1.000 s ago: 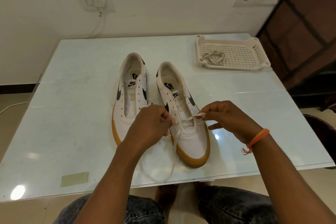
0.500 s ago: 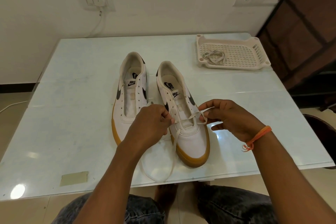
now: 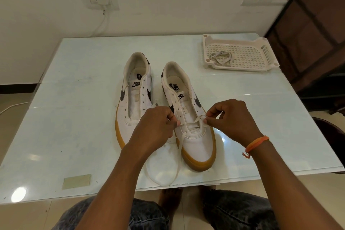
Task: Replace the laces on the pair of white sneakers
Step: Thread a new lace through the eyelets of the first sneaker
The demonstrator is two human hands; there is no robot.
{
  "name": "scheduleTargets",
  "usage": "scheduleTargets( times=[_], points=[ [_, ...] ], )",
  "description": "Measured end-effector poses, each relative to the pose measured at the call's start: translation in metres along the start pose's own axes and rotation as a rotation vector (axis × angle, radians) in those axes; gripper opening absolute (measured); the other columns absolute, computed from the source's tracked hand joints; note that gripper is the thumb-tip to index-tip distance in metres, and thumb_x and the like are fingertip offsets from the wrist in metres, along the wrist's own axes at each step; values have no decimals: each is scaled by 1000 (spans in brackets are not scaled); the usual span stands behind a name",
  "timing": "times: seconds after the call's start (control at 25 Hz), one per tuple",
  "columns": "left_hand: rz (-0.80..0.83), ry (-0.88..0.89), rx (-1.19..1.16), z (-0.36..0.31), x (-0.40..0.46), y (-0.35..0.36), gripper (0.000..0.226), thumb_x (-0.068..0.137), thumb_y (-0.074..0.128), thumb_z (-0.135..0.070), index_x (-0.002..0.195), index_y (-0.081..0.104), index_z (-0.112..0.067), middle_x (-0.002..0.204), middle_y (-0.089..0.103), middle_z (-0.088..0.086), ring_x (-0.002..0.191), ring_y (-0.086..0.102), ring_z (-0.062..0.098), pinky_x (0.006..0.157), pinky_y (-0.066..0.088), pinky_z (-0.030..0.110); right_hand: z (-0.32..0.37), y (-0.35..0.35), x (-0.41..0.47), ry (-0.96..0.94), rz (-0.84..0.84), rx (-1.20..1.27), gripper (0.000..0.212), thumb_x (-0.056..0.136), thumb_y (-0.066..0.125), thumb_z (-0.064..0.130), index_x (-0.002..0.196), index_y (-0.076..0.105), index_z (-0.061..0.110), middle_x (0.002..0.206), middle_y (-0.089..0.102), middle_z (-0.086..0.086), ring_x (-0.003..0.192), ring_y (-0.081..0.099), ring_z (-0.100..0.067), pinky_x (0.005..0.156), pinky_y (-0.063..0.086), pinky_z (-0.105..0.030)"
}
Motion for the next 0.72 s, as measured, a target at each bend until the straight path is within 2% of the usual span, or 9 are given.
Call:
scheduleTargets(
  times=[0.08,0.16,0.24,0.28,0.36,0.48,0.6,0.72],
  points=[
    [2,6,3,-1,0,0,15,91,66,-31,85,68,-18,61,68,-4,60,67,10,59,51,20,-2,3,1,36,63,73,3,80,77,26,78,75,23,78,71,10,71,63,-5,72,52,-24],
    [1,10,10,-1,0,0,15,91,66,-31,86,68,-17,61,67,-4,61,67,10,61,51,21,-10,14,-1,174,238,301,8,85,71,16,78,75,18,81,72,6,79,66,-10,70,50,-19],
    [5,9,17,-2,0,0,15,92,66,-30,86,68,-16,64,68,-3,63,67,11,65,52,23,-14,29,-7,332,377,547,18,91,58,11,80,72,13,83,71,1,86,64,-14,74,50,-25],
    [8,7,20,-2,0,1,15,92,65,-30,87,68,-16,66,68,-2,65,68,12,67,52,24,-16,34,-8,383,393,631,21,92,52,10,81,71,10,85,70,-2,88,63,-18,76,50,-32],
    [10,2,24,-3,0,1,16,92,65,-30,87,68,-16,68,69,-1,67,68,13,70,53,26,-18,38,-6,428,375,750,24,92,48,13,85,70,7,90,69,-8,90,62,-23,81,50,-40],
    [8,0,30,-3,-1,1,16,92,65,-31,86,67,-16,68,68,-2,67,68,13,69,52,25,-23,41,-6,461,358,847,25,93,51,19,95,74,9,101,67,-12,93,61,-27,84,50,-45],
    [12,3,36,-3,-1,1,17,92,64,-31,87,67,-15,69,68,-1,68,67,13,70,51,24,-27,34,-8,508,317,781,22,91,62,28,100,73,11,102,63,-9,92,61,-26,77,53,-42],
    [8,8,37,-3,-1,1,17,93,64,-31,87,67,-15,68,68,-1,67,67,12,69,50,23,-28,14,-9,471,208,640,31,79,77,33,95,71,7,91,69,-6,82,65,-20,67,57,-36]
  ],
)
Point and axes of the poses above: each hand's wrist, its own x-axis towards the middle knuckle, its own y-axis out of the palm, z = x × y, the point moved 9 cm from there along x, towards the middle knuckle
